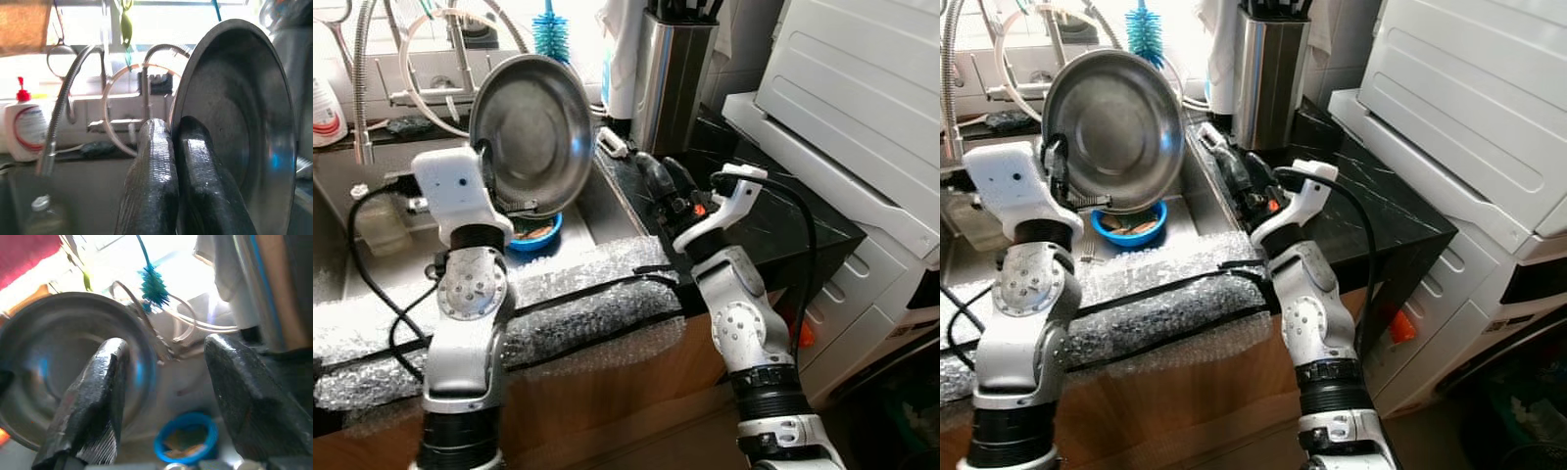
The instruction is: Kitchen organization
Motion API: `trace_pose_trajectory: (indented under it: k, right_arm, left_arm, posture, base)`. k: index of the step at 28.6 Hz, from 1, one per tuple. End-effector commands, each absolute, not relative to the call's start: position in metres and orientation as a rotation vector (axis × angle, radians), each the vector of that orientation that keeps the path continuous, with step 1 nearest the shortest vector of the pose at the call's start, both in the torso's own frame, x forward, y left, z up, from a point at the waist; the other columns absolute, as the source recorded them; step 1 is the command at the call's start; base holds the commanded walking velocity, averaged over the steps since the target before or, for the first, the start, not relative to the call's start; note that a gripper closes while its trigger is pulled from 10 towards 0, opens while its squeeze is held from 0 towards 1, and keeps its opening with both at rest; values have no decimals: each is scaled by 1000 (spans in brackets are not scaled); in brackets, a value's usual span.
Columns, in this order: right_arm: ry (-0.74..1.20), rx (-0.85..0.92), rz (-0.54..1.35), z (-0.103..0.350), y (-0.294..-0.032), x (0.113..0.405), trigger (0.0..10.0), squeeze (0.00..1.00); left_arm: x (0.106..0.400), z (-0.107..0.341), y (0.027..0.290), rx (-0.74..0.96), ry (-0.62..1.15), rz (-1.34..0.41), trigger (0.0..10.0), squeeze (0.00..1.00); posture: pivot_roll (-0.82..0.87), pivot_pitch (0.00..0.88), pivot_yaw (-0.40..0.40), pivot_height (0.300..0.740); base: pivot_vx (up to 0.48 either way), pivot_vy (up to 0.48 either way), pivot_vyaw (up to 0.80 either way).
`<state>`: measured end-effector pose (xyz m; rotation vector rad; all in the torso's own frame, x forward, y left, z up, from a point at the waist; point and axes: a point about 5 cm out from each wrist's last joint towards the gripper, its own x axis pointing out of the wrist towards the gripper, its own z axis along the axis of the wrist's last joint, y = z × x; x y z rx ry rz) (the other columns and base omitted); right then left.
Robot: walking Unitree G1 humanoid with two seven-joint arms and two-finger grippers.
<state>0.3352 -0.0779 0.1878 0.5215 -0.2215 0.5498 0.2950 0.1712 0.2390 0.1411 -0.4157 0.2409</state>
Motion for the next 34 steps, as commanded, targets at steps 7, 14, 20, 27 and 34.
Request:
trace_pose_trajectory:
  k: [7,14,20,27,34]
  right_arm:
    - [-274,247,438,181,-97,320,10000,0]
    - [-240,193,372,164,-111,303,10000,0]
    - [-243,204,349,163,-113,299,10000,0]
    - [-234,201,354,161,-110,296,10000,0]
    - [-217,204,359,158,-107,294,10000,0]
  left_arm:
    - [299,228,201,320,-357,316,10000,0]
    - [306,203,214,396,-227,316,10000,0]
    - [313,194,217,325,-156,304,10000,0]
    - [327,189,213,247,-59,266,10000,0]
    - [332,178,212,229,57,259,10000,0]
  posture:
    - [5,0,-94,740]
    - [-1,0,-83,740]
    - [-9,0,-68,740]
    - [-13,0,-55,740]
    - [-16,0,-50,740]
  base:
    - [0,0,0]
    - [0,0,0]
    - [0,0,0]
    - [0,0,0]
    - [0,0,0]
